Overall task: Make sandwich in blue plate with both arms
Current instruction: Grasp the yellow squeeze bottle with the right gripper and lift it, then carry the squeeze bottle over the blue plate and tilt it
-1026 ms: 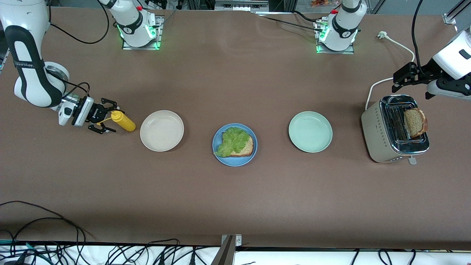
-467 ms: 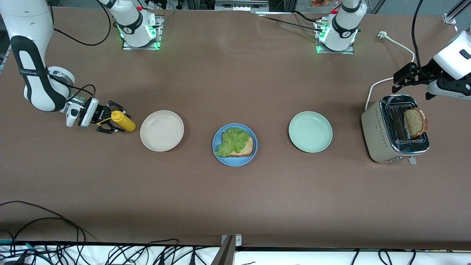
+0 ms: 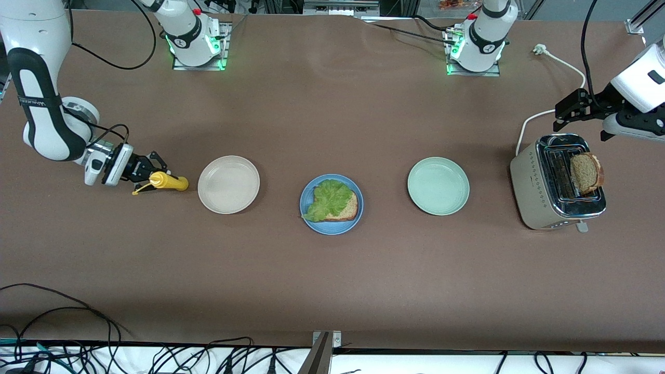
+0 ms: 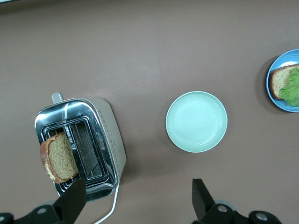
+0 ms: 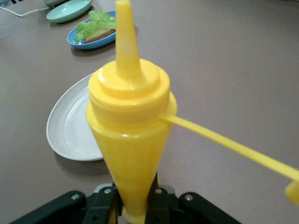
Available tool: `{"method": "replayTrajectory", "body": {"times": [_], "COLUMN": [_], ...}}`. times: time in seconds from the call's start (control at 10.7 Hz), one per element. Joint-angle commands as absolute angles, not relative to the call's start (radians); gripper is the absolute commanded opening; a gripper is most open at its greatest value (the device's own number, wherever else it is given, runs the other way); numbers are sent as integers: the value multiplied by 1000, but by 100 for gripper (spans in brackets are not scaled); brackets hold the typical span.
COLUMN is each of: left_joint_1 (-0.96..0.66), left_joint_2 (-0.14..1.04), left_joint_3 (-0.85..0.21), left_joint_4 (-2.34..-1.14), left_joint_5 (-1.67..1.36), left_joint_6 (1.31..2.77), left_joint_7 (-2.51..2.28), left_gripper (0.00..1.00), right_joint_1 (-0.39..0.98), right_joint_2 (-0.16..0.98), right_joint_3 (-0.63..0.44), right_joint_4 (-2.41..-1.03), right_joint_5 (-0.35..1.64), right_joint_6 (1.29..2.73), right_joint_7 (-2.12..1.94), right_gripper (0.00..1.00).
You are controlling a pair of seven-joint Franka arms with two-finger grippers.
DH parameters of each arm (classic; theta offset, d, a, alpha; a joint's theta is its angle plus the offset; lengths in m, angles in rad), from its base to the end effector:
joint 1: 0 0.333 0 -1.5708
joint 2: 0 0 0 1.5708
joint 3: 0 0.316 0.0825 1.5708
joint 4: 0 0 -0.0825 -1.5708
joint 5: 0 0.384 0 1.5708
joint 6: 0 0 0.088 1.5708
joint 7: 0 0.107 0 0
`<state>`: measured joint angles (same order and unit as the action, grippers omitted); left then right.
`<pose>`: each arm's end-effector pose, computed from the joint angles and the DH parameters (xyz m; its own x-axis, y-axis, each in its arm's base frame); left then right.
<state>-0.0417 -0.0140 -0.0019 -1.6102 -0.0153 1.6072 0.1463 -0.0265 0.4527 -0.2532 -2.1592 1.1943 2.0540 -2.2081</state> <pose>0.5526 -0.0257 0.6168 0.9820 -0.1882 0.0131 -0.1884 -0.9820 0.0135 0.5182 -0.1013 0.1733 0.4324 0.5437 0.7193 0.8886 -0.3924 -0.2375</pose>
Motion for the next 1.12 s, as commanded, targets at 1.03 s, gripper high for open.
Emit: {"method": "replayTrajectory", "body": {"times": [1.03], "left_joint_1": [-43], "left_joint_2": [-26], "left_joint_3": [-8], "left_joint_4": [-1623], "left_joint_5": [-20], "left_joint_6": [1621], "left_joint_7": [150], "left_gripper": [100], "right_joint_1": [182], "right_joint_2": [471], "right_joint_3": [63], "right_joint_4": [-1559], "right_joint_5": [-48], "right_joint_6": [1905], "right_joint_7": [-981], "right_gripper": [24]}}
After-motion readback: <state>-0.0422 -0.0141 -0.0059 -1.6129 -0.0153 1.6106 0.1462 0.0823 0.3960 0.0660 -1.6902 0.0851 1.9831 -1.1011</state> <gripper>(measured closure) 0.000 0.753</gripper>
